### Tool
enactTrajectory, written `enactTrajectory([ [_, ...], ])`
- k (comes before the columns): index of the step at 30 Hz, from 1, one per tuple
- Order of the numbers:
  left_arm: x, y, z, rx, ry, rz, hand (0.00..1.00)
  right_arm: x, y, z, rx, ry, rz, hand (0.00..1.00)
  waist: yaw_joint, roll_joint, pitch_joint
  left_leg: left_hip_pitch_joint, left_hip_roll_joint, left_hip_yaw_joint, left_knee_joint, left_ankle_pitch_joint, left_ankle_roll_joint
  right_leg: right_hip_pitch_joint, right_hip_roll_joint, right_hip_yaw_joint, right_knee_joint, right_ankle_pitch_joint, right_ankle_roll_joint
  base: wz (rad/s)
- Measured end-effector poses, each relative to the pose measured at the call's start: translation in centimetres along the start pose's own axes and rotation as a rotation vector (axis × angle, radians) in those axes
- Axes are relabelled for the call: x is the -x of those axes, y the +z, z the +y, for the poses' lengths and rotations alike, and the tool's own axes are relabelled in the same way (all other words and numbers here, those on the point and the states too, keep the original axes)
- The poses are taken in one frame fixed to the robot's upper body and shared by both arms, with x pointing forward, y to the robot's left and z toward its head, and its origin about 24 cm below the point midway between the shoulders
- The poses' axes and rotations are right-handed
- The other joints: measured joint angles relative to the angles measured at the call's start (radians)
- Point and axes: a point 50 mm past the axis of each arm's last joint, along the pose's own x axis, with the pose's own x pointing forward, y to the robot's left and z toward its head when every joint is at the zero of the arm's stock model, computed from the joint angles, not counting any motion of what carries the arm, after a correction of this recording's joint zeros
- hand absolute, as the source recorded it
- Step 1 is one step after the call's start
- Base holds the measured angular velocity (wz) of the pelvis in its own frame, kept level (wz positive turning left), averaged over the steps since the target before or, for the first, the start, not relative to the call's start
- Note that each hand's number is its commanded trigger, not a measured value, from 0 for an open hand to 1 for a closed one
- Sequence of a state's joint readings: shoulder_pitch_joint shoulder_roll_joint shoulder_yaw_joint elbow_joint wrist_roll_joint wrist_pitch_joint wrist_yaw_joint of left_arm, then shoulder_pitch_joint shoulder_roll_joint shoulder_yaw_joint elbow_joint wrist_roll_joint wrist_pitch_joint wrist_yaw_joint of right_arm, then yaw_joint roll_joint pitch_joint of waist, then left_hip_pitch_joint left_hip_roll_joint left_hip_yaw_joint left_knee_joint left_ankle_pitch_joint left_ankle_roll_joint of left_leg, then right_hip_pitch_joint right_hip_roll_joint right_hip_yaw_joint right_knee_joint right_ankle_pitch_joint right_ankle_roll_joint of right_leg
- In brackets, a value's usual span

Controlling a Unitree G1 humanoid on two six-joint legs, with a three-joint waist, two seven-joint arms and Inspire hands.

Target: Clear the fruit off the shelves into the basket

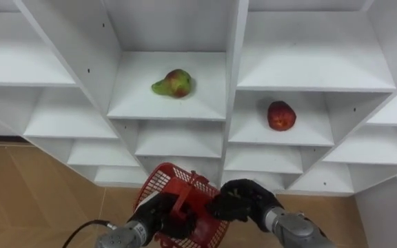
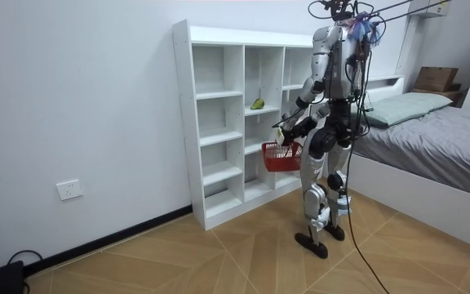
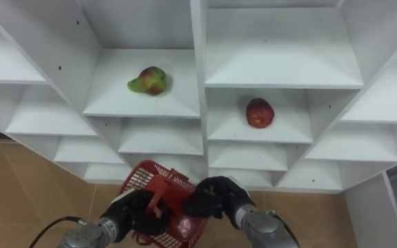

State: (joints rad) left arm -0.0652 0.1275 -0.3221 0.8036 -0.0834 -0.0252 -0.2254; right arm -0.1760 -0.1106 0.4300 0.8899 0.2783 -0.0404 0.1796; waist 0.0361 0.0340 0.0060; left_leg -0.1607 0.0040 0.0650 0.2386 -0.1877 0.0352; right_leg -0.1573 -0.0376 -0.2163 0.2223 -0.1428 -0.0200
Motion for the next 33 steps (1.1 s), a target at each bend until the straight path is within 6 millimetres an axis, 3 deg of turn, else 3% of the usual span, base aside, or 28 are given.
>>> enactTrajectory([
  [23, -0.04, -0.5, -0.76, -0.015, -0.029, 0.032, 1.0, 0.0, -0.38, 0.44, -0.006, 0.036, 0.025, 0.0, -0.001, 0.004, 0.0096, -0.011, 0.0, 0.002, -0.005, 0.001, 0.0, -0.012, -0.002, 0.001, 0.0, 0.0, 0.0, 0.0],
  [33, -0.04, -0.51, -0.73, -0.015, -0.029, 0.034, 1.0, 0.03, -0.43, 0.38, -0.015, 0.033, 0.025, 0.0, -0.001, 0.005, 0.0095, -0.021, 0.0, 0.002, -0.005, 0.001, 0.0, -0.021, 0.003, 0.001, 0.0, 0.0, 0.0, 0.0],
])
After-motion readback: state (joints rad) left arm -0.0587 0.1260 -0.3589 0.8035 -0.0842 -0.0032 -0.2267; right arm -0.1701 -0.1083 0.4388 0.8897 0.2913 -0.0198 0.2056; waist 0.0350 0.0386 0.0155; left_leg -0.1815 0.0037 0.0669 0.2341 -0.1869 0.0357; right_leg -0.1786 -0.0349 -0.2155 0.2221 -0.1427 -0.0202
